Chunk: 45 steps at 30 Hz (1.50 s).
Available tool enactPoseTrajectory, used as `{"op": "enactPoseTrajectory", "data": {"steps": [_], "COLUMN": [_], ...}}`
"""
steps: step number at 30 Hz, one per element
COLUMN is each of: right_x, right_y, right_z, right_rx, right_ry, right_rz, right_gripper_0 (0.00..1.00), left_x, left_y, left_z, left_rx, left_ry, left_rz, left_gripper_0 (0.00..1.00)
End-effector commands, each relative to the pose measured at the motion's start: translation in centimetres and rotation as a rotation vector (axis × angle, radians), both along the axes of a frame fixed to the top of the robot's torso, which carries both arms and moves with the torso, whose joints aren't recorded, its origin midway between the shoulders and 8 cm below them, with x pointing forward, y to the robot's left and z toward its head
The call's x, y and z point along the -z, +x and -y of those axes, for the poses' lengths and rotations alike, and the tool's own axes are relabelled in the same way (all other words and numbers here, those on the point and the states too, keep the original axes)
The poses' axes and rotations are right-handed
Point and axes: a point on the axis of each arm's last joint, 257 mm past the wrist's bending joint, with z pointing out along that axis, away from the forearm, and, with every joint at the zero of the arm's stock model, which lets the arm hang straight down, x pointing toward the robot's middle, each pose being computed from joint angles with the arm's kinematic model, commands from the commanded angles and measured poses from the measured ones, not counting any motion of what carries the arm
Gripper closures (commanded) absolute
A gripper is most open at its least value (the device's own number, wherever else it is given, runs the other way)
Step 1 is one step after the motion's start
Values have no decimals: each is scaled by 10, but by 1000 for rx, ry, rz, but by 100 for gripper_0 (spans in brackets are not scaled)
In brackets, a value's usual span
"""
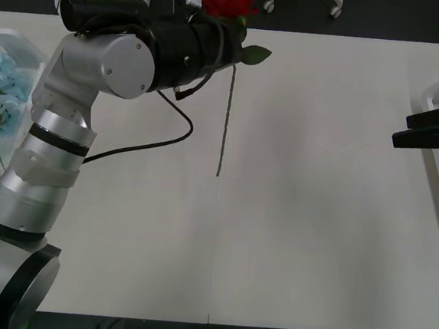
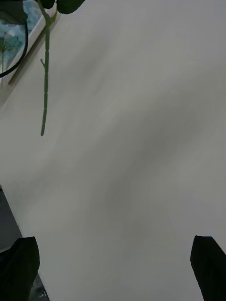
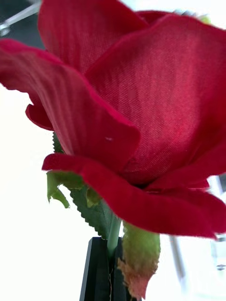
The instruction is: Put the red flowers into the right box and the blue flowers into the left box
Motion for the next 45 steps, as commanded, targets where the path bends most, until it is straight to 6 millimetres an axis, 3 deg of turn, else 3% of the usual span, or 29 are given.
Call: {"op": "enactPoseTrajectory", "data": {"steps": [1, 12, 19, 24, 29, 34, 36, 38, 39, 41, 44, 45], "right_x": [-14, 28, 50, 56, 48, 57, 62, 65, 66, 68, 70, 71], "right_y": [-9, -6, -16, -29, -41, -50, -52, -51, -51, -54, -56, -56], "right_z": [13, -20, -72, -108, -131, -149, -155, -157, -158, -163, -166, -166], "right_rx": [-4, 6, -55, -93, -134, -166, -170, -167, -167, -172, -173, -171], "right_ry": [-10, 72, 122, 151, 214, 226, 228, 224, 222, 230, 233, 234], "right_rz": [24, -17, -26, -9, -25, -38, -46, -45, -46, -57, -73, -73], "right_gripper_0": [7, 7, 7, 7, 7, 7, 15, 46, 51, 76, 99, 100], "left_x": [-28, -49, -69, -69, -64, -60, -59, -59, -58, -59, -51, -51], "left_y": [-28, -55, -71, -75, -76, -78, -78, -78, -78, -77, -77, -77], "left_z": [42, 79, 99, 105, 107, 109, 108, 108, 109, 108, 107, 106], "left_rx": [74, 139, 187, 196, 197, 197, 197, 198, 197, 196, 187, 187], "left_ry": [-153, -402, -525, -529, -527, -516, -516, -517, -516, -518, -513, -513], "left_rz": [24, -5, -34, -32, -43, -43, -47, -47, -48, -48, -54, -55], "left_gripper_0": [100, 100, 100, 100, 100, 100, 100, 100, 100, 100, 100, 100]}}
